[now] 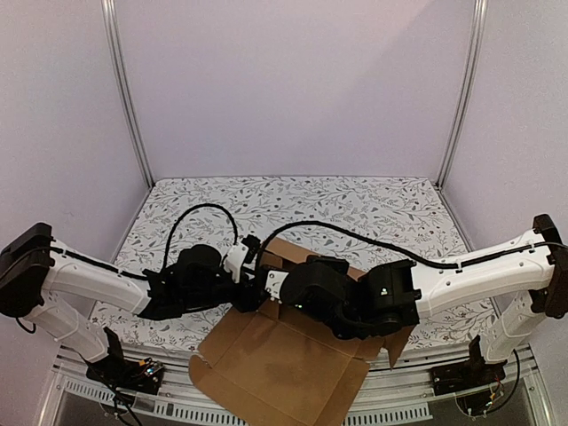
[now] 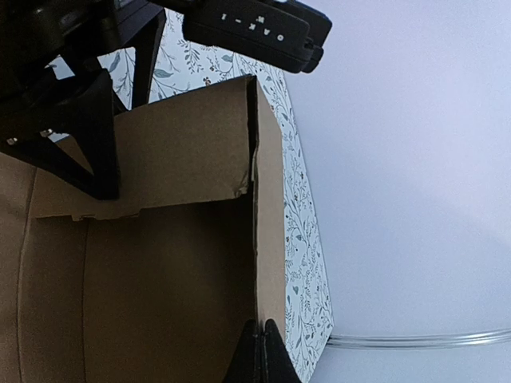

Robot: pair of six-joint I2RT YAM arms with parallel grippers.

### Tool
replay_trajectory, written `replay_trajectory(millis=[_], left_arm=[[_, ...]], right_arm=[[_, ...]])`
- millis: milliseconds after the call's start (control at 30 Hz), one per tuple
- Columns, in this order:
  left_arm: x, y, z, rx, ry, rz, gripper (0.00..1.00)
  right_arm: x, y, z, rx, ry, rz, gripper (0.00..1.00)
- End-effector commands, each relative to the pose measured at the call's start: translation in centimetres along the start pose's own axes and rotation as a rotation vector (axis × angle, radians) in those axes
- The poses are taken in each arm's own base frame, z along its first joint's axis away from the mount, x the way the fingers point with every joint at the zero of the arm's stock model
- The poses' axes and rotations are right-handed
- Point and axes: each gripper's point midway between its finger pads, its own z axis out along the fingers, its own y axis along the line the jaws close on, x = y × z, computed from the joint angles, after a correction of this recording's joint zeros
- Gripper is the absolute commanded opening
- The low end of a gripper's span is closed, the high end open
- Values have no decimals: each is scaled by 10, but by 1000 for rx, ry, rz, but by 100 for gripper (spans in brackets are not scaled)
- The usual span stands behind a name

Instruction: Fold the paper box

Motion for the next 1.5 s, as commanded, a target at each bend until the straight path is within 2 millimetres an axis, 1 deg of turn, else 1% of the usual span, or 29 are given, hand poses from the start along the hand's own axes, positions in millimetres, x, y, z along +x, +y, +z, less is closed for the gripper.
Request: replay_trajectory(millis=[0, 167, 300, 400, 600, 800, 867, 933, 967, 1067, 1100, 1267, 1367, 1467], left_arm=[[23, -24, 1, 119, 76, 19, 54], [21, -26, -1, 131, 73, 9, 52], [21, -26, -1, 128, 73, 17, 38], [21, -22, 2, 104, 73, 21, 36], [19, -14, 9, 60, 60, 7, 38], [8, -1, 12, -21, 9, -6, 44], [5, 1, 13, -32, -6, -4, 48], [5, 2, 16, -38, -15, 1, 50], [4, 2, 17, -38, -18, 5, 48], [6, 4, 22, -46, -22, 18, 39], [5, 5, 23, -52, -27, 26, 38], [2, 12, 27, -72, -48, 44, 37], [-2, 16, 29, -81, -61, 53, 43], [-7, 19, 31, -73, -80, 54, 52]], right_arm=[[-8, 10, 4, -47, -19, 34, 0], [-5, 10, 4, -49, -15, 32, 0], [-5, 9, 3, -50, -16, 34, 0], [-5, 9, 2, -55, -18, 39, 0], [-6, 10, 0, -72, -28, 55, 0], [-5, 20, -2, -71, -25, 33, 0], [-5, 22, -2, -72, -24, 32, 0], [-5, 24, -3, -74, -24, 33, 0], [-5, 24, -3, -75, -26, 35, 0], [-5, 25, -4, -79, -28, 39, 0], [-5, 25, -5, -80, -30, 40, 0], [-6, 27, -8, -87, -38, 44, 0], [-4, 30, -10, -95, -40, 48, 0], [-3, 31, -11, -103, -43, 58, 0]])
